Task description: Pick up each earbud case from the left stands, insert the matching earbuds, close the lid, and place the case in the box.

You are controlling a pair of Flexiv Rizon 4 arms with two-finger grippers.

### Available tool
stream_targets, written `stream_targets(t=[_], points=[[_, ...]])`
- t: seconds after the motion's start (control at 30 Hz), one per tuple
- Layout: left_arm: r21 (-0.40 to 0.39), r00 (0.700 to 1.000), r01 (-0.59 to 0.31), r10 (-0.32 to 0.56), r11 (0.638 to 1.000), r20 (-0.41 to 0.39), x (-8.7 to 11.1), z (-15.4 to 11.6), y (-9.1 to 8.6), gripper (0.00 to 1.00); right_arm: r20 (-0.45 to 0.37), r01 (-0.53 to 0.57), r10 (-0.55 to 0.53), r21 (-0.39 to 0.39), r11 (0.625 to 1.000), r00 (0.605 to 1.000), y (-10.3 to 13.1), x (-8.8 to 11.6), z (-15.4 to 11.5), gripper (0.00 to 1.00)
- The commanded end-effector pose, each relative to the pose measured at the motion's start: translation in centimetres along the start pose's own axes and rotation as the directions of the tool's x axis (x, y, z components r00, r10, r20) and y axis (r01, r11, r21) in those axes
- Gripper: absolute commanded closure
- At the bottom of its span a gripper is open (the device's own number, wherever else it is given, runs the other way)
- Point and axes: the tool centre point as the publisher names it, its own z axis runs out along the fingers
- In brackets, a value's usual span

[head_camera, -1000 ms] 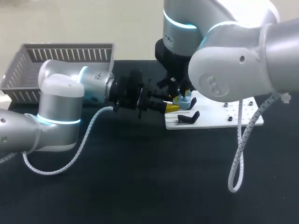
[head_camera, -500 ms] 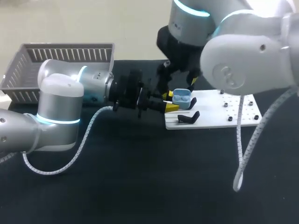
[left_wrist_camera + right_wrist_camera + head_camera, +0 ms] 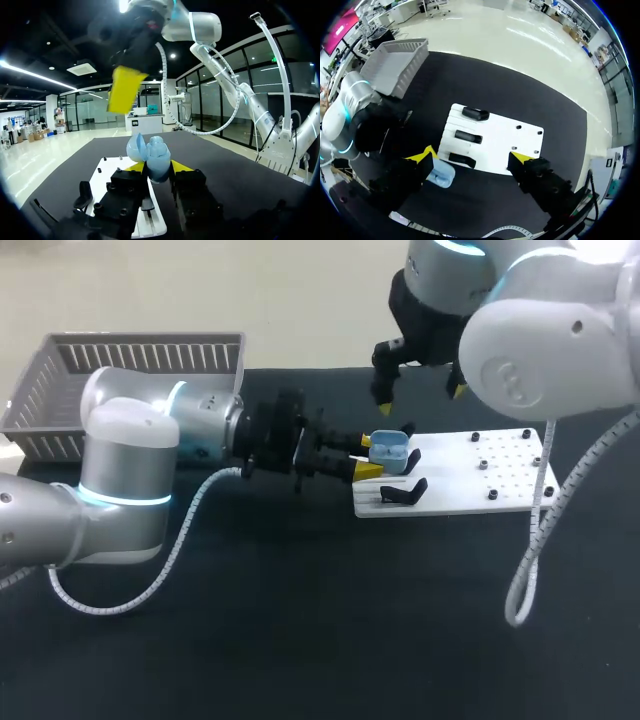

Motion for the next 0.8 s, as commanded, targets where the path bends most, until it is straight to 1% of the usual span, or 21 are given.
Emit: stream_targets(t=[0.03, 0.13, 0.23, 0.47, 0.6, 0.8], points=[[-0.005, 1.0, -0.003, 0.003, 1.0, 0.0, 0.0, 0.0, -0.1, 1.0, -0.027, -0.016, 0.016, -0.002, 1.0, 1.0, -0.9, -1.5, 1.2, 0.0], [-0.005, 1.0, -0.003, 0.003, 1.0, 0.0, 0.0, 0.0, -0.1, 1.0, -0.037, -0.025, 0.025, 0.001, 1.0, 0.999, -1.5, -1.6, 1.8, 0.0], [-0.005, 1.0, -0.003, 0.003, 1.0, 0.0, 0.0, 0.0, -0.1, 1.0, -0.059, -0.028, 0.028, 0.006, 1.0, 0.998, -1.7, -1.3, 2.7, 0.0], [-0.005, 1.0, -0.003, 0.003, 1.0, 0.0, 0.0, 0.0, -0.1, 1.0, -0.105, -0.021, 0.02, -0.009, 1.0, 0.994, -1.7, 0.5, 4.1, 0.0], [-0.005, 1.0, -0.003, 0.003, 1.0, 0.0, 0.0, 0.0, -0.1, 1.0, -0.123, -0.009, 0.005, -0.03, 1.0, 0.992, -1.2, 1.9, 4.2, 0.0], [-0.005, 1.0, -0.003, 0.003, 1.0, 0.0, 0.0, 0.0, -0.1, 1.0, -0.115, 0.012, -0.018, -0.051, 0.999, 0.993, -0.5, 3.4, 3.2, 0.0]])
